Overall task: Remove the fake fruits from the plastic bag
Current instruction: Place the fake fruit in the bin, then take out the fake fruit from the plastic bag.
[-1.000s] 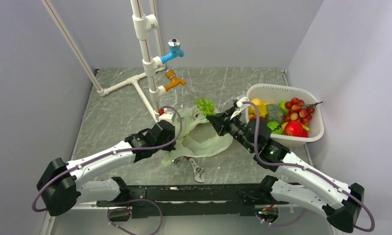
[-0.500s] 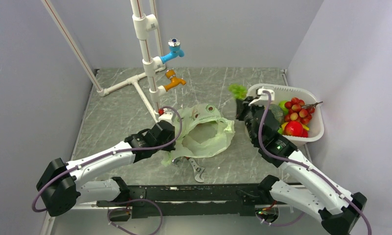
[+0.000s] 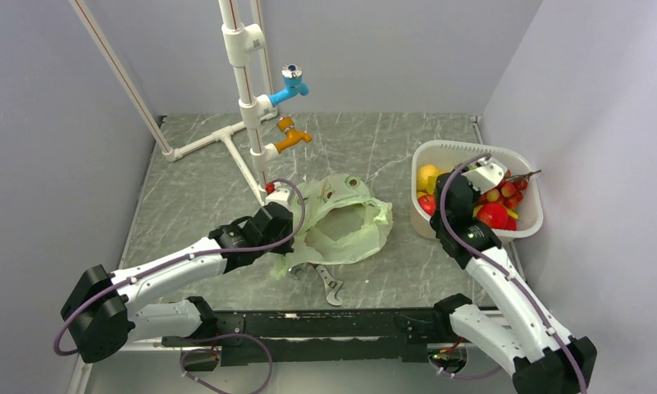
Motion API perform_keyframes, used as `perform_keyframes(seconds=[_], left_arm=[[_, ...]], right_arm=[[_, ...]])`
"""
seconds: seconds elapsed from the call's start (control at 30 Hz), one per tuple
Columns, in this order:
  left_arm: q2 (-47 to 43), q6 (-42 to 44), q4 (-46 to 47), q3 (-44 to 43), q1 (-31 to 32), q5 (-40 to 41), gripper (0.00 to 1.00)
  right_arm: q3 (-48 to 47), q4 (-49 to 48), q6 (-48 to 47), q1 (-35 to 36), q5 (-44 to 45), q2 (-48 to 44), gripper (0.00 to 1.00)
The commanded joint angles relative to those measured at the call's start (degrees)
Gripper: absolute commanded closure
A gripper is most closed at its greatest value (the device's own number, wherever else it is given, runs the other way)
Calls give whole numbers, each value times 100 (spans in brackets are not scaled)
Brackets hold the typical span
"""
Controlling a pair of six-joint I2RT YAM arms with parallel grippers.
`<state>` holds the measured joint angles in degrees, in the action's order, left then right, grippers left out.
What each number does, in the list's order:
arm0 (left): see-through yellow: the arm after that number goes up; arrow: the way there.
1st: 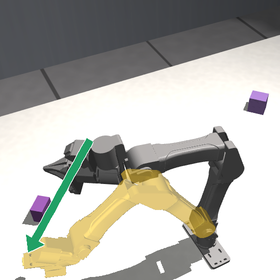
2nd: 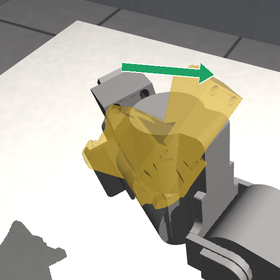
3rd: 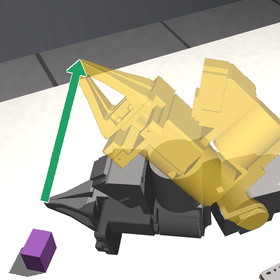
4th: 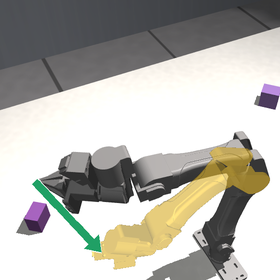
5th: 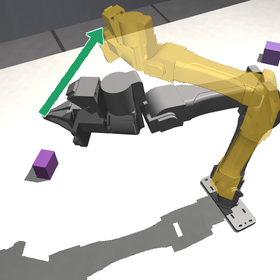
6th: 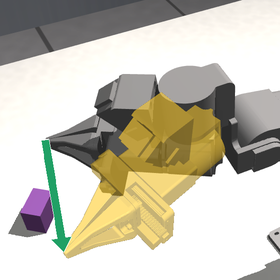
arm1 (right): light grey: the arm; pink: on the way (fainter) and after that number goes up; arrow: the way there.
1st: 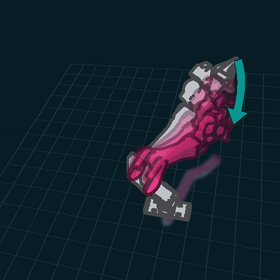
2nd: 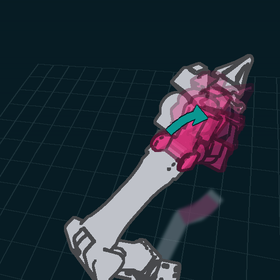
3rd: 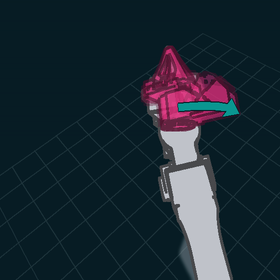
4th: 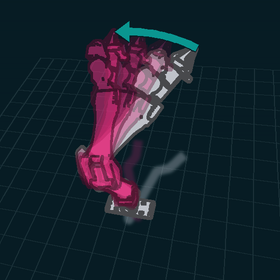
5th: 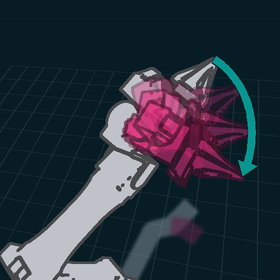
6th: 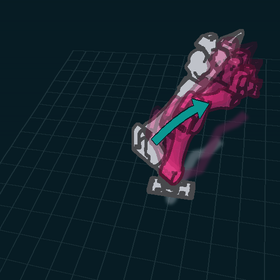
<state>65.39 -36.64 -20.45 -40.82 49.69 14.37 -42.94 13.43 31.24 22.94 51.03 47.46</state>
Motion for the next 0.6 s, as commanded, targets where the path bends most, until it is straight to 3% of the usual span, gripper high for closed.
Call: perform_keyframes(seconds=[0.0,0.03,0.07,0.1,0.3,0.57], left_arm=[[-95,55,52,-133,1,-28,100],[-122,47,38,-120,-2,-24,100],[-157,38,31,-115,-1,-17,100],[-184,35,14,-109,-1,-5,100],[-259,22,14,-119,-1,-16,100],[-144,54,52,-228,0,-101,100]], right_arm=[[-156,-108,287,-592,-251,310,35],[-183,-66,322,-698,-432,402,16],[-184,-93,284,-731,-646,491,4],[-157,-184,179,-730,-896,519,1],[125,-726,-219,-723,-2136,193,0],[124,-1786,-882,-500,-5439,-99,0]])
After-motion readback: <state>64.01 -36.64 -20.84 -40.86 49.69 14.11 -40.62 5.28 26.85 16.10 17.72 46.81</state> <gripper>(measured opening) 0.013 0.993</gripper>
